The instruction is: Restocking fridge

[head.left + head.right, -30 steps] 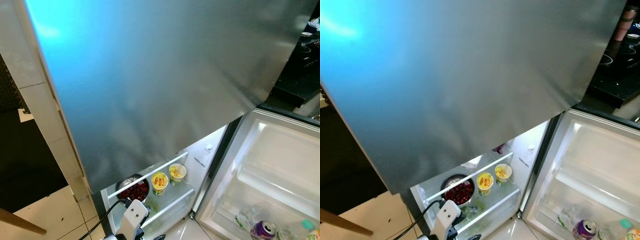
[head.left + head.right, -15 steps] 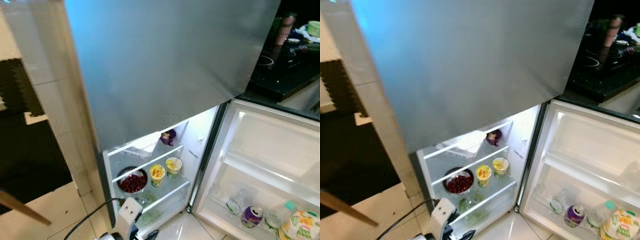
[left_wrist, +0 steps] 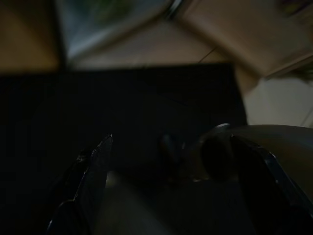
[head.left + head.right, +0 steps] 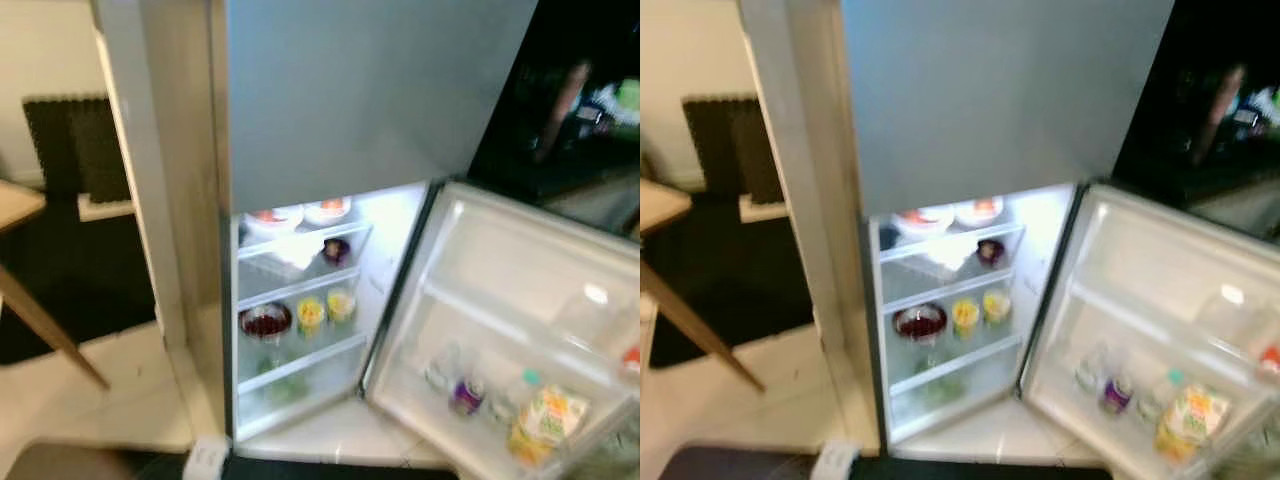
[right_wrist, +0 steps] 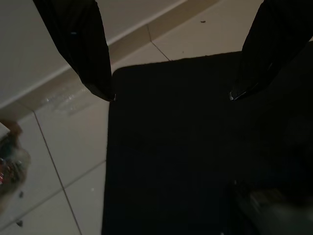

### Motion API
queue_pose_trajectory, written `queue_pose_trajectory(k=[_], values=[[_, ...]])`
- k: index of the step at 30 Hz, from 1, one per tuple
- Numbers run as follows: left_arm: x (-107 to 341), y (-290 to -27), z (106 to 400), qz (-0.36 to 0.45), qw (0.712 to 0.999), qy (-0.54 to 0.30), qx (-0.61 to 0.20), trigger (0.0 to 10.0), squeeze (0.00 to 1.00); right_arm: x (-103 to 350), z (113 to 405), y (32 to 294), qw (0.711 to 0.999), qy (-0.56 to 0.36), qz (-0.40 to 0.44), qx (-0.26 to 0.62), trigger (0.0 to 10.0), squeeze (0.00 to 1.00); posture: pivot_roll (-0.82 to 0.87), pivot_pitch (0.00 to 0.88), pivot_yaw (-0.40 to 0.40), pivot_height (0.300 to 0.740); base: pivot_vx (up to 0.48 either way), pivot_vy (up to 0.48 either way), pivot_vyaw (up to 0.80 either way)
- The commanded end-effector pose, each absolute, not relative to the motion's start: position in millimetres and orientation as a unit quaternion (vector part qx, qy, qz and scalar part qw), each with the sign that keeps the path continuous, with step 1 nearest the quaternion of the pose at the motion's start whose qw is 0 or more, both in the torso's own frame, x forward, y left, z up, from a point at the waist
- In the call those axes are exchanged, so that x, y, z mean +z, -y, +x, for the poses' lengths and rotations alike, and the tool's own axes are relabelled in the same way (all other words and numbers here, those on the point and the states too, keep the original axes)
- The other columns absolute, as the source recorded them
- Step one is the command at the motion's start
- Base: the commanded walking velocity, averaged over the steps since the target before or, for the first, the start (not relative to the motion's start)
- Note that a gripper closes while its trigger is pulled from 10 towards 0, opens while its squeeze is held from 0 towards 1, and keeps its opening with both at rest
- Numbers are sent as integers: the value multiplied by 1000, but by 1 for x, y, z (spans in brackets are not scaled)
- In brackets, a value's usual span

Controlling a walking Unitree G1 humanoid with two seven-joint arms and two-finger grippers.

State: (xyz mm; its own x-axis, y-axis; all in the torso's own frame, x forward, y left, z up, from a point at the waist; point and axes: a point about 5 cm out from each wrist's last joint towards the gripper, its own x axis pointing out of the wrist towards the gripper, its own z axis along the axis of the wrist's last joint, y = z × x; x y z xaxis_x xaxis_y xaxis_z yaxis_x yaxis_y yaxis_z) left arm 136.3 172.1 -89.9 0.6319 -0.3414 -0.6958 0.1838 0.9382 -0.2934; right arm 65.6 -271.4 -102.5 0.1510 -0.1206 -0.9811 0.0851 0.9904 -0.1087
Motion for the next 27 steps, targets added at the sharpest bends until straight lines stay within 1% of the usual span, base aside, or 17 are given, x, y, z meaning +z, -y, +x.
queue_pose_trajectory(k=[1, 6, 12, 15, 16, 17, 27], values=[[-93, -175, 131, -100, 894, -416, -133, 10000, 0, -100, 74, 273, 769, -635, -19, -68, 10000, 0, -59, 0, -77, 740, 0, 0, 0], [-102, -181, 108, -117, 877, -458, -89, 10000, 0, -100, 73, 274, 768, -636, -20, -69, 10000, 0, -59, 0, -78, 740, 0, 0, 0], [-107, -184, 95, -123, 865, -483, -65, 10000, 0, -100, 74, 274, 769, -635, -20, -68, 10000, 0, -59, 0, -79, 740, 0, 0, 0], [-110, -184, 87, -130, 855, -499, -57, 10000, 0, -100, 79, 271, 778, -624, -11, -67, 10000, 0, -58, 0, -77, 740, 0, 0, 0], [-110, -184, 87, -130, 855, -499, -57, 10000, 0, -100, 79, 271, 778, -624, -11, -67, 10000, 0, -58, 0, -77, 740, 0, 0, 0], [-110, -184, 87, -128, 854, -501, -58, 10000, 0, -100, 83, 269, 785, -617, -9, -56, 10000, 0, -57, 0, -74, 740, 0, 0, 0], [-108, -182, 101, -116, 860, -492, -66, 10000, 0, -102, 88, 259, 780, -625, -13, -25, 10000, 0, -50, 0, -62, 740, 0, 0, 0]])
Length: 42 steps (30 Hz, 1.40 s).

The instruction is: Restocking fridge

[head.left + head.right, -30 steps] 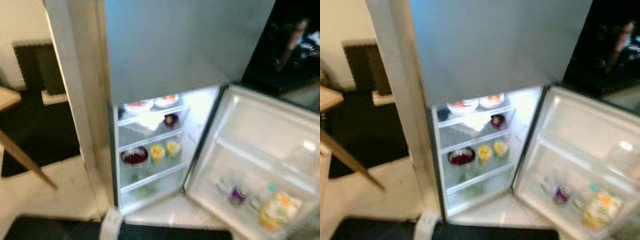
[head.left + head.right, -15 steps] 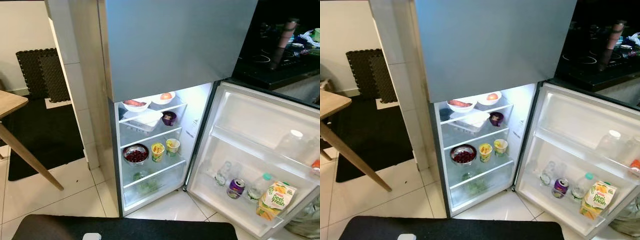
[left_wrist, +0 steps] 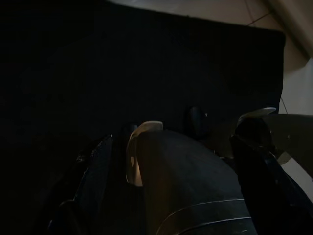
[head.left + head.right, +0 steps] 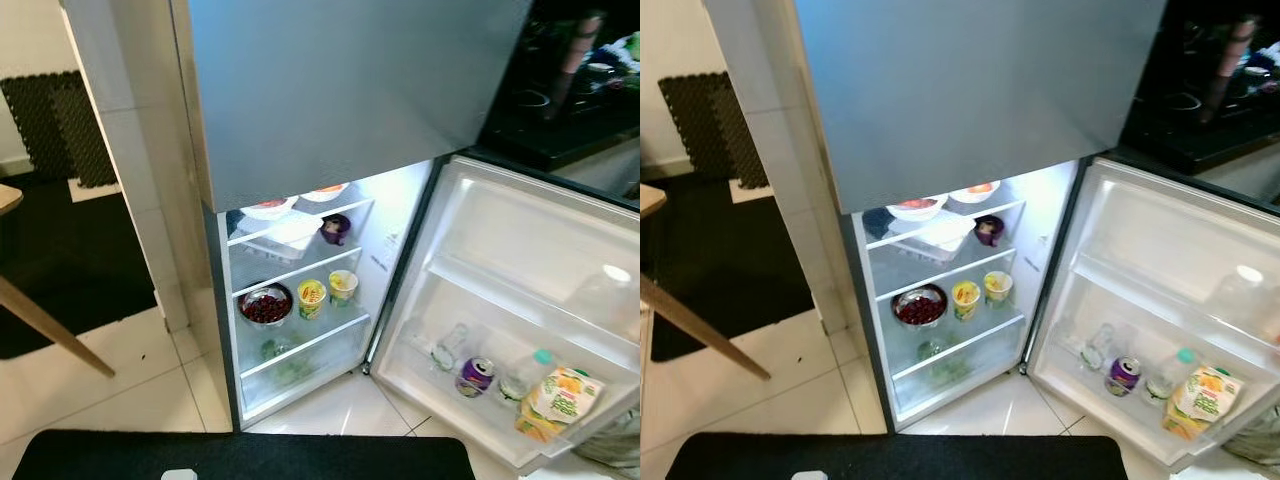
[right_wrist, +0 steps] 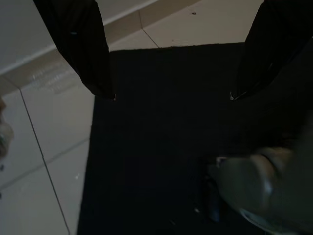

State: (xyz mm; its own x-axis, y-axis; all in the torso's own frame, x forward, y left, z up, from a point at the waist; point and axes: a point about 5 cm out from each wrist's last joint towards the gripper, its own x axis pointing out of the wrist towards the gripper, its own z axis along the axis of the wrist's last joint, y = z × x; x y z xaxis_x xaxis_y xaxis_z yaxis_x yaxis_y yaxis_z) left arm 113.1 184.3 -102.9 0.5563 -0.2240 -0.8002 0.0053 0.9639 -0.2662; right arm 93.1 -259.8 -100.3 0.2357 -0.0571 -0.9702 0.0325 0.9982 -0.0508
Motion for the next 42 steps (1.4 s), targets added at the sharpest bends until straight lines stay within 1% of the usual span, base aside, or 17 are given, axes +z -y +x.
queue_pose_trajectory(k=[1, 6, 12, 14, 18, 21, 24, 27, 31, 38, 42], values=[[-107, -182, 102, -115, 860, -493, -66, 10000, 0, -102, 88, 258, 780, -625, -13, -24, 10000, 0, -50, 0, -62, 740, 0, 0, 0], [-107, -181, 104, -109, 859, -495, -71, 10000, 0, -103, 85, 258, 779, -625, -13, -46, 10000, 0, -50, 0, -55, 740, 0, 0, 0], [-108, -178, 105, -107, 857, -498, -76, 10000, 0, -103, 85, 258, 781, -623, -15, -44, 10000, 0, -54, 0, -54, 740, 0, 0, 0], [-107, -178, 107, -105, 856, -500, -79, 10000, 0, -102, 88, 258, 782, -621, -19, -42, 10000, 0, -57, 0, -67, 740, 0, 0, 0], [-107, -181, 108, -114, 857, -499, -59, 10000, 0, -103, 90, 256, 781, -623, -26, -34, 10000, 0, -62, 0, -66, 740, 0, 0, 0], [-106, -181, 111, -118, 857, -498, -62, 10000, 0, -102, 93, 255, 783, -620, -35, -25, 10000, 0, -78, 0, -45, 740, 0, 0, 0], [-106, -178, 116, -105, 857, -498, -79, 10000, 0, -100, 101, 256, 791, -610, -31, -32, 10000, 0, -70, 0, -47, 740, 0, 0, 0], [-104, -178, 124, -124, 864, -485, -52, 10000, 0, -100, 104, 255, 790, -611, -39, -24, 10000, 0, -86, 0, -20, 740, 0, 0, 0], [-103, -174, 127, -110, 863, -488, -77, 10000, 0, -98, 111, 255, 800, -599, -30, -40, 10000, 0, -82, 0, -19, 740, 0, -272, 0], [-102, -175, 131, -116, 864, -485, -69, 10000, 0, -100, 109, 249, 793, -608, -37, -25, 10000, 0, -68, 0, -16, 740, 0, -311, 0], [-100, -175, 136, -116, 868, -479, -67, 10000, 0, -100, 113, 246, 794, -606, -40, -23, 10000, 0, -66, 0, -11, 740, 0, -358, 0]])
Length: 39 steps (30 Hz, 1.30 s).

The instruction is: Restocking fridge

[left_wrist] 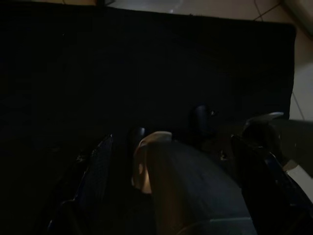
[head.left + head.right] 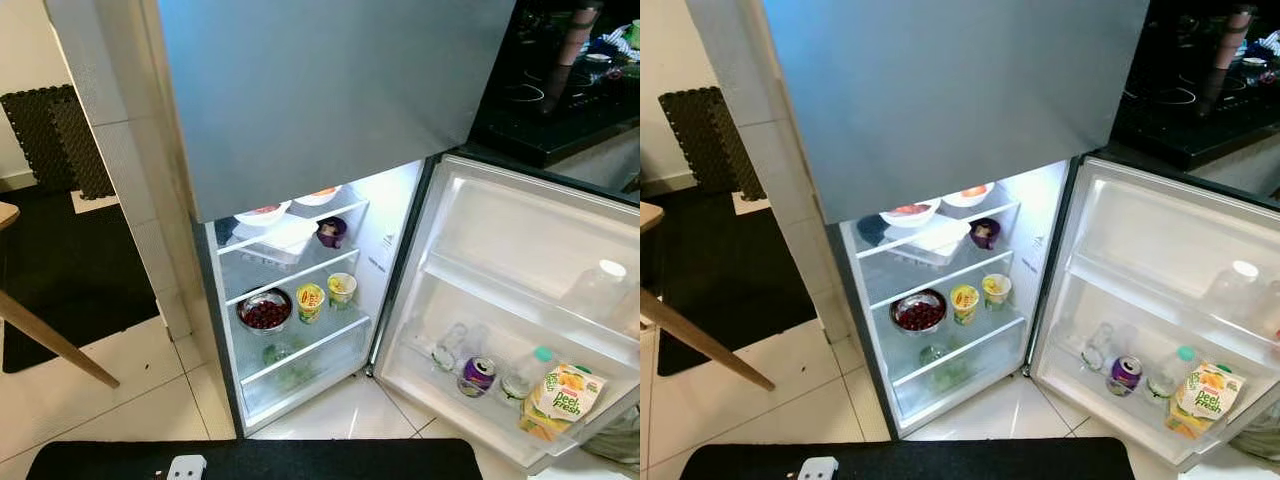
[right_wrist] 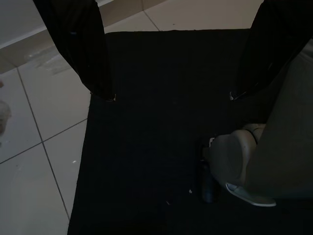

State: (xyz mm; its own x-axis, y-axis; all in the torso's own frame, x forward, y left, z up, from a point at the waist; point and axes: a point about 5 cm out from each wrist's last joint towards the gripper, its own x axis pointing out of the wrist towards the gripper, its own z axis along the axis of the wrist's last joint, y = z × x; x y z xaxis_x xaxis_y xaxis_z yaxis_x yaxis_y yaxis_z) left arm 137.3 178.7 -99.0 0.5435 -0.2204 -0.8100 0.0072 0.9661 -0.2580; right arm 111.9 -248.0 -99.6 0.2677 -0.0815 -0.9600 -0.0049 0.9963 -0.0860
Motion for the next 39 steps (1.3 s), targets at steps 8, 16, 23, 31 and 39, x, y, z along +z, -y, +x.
queue_pose_trajectory(k=[8, 16, 23, 31, 39], values=[[-103, -175, 129, -117, 861, -490, -64, 10000, 0, -99, 117, 244, 795, -605, -51, -14, 10000, 0, -44, 0, -28, 740, 0, -388, 0], [-106, -171, 119, -119, 854, -502, -68, 10000, 0, -100, 116, 242, 791, -608, -61, -2, 10000, 0, -42, 0, -37, 740, 0, -395, 0], [-106, -169, 119, -116, 854, -501, -74, 10000, 0, -101, 114, 241, 788, -612, -65, 1, 10000, 0, -41, 0, -41, 740, 0, -417, 0], [-106, -168, 121, -116, 855, -500, -75, 10000, 0, -100, 115, 246, 787, -613, -74, 2, 10000, 0, -29, 0, -57, 740, 0, -419, 0], [-106, -168, 120, -117, 854, -501, -75, 10000, 0, -99, 116, 247, 787, -612, -78, 4, 10000, 0, -26, 0, -66, 740, 0, -417, 0]])
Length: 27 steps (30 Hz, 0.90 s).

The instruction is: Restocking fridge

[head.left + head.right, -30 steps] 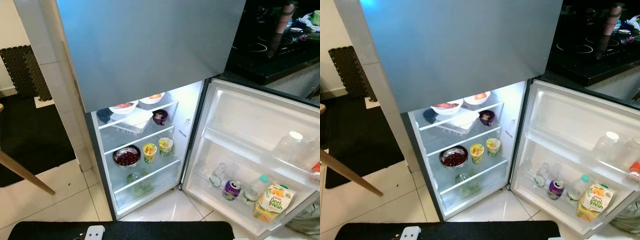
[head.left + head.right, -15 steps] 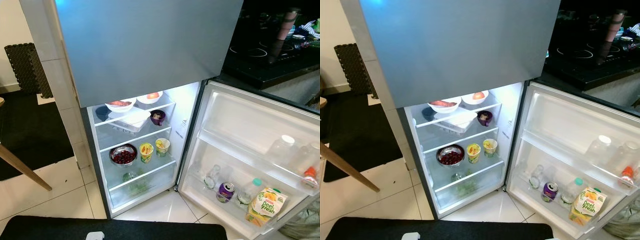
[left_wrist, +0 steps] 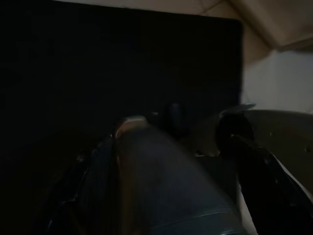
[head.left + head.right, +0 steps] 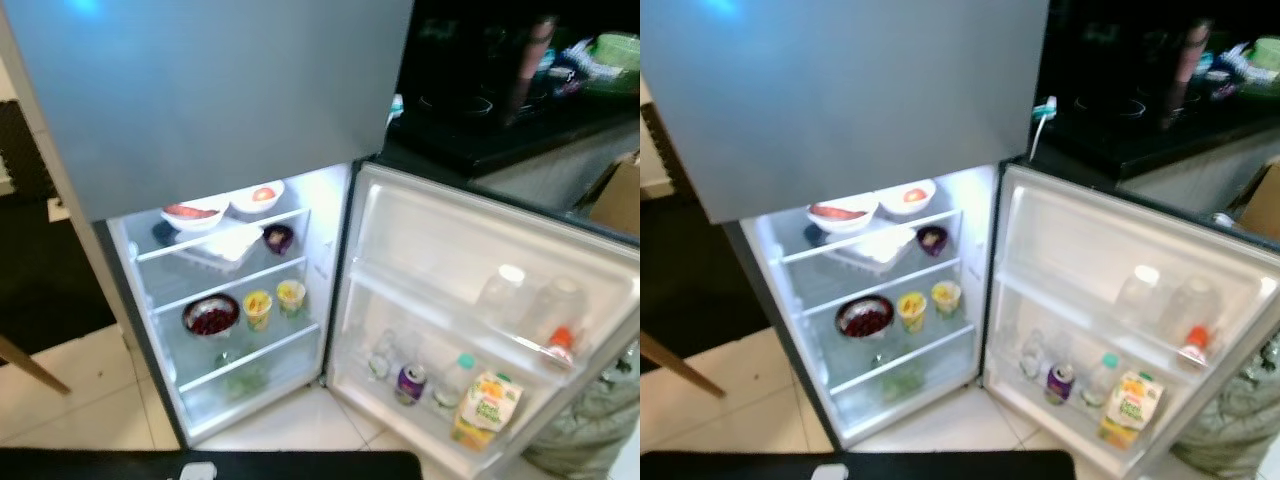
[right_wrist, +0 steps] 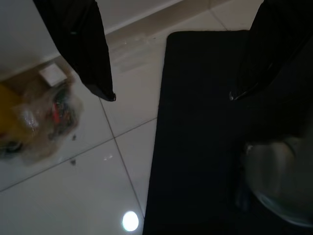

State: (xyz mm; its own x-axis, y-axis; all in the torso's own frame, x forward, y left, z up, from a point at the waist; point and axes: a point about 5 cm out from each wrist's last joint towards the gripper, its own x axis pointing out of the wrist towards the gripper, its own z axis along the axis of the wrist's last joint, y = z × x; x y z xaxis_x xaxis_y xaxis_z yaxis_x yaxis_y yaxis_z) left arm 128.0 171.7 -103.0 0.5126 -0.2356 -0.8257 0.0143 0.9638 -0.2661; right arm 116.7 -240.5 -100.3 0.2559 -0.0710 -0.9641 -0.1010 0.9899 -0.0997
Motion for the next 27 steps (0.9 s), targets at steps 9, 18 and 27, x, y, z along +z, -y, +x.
queue_pose_trajectory(k=[9, 18, 27], values=[[-107, -168, 117, -119, 853, -503, -74, 10000, 0, -99, 112, 251, 783, -616, -81, 2, 10000, 0, -31, 0, -69, 740, 0, -419, 0], [-106, -167, 118, -120, 854, -500, -79, 10000, 0, -96, 114, 260, 787, -612, -74, -22, 10000, 0, -37, 0, -72, 740, 0, -414, 0], [-106, -166, 120, -125, 855, -498, -79, 10000, 0, -91, 120, 270, 799, -595, -54, -62, 10000, 0, -38, 0, -73, 740, 0, -332, 0]])
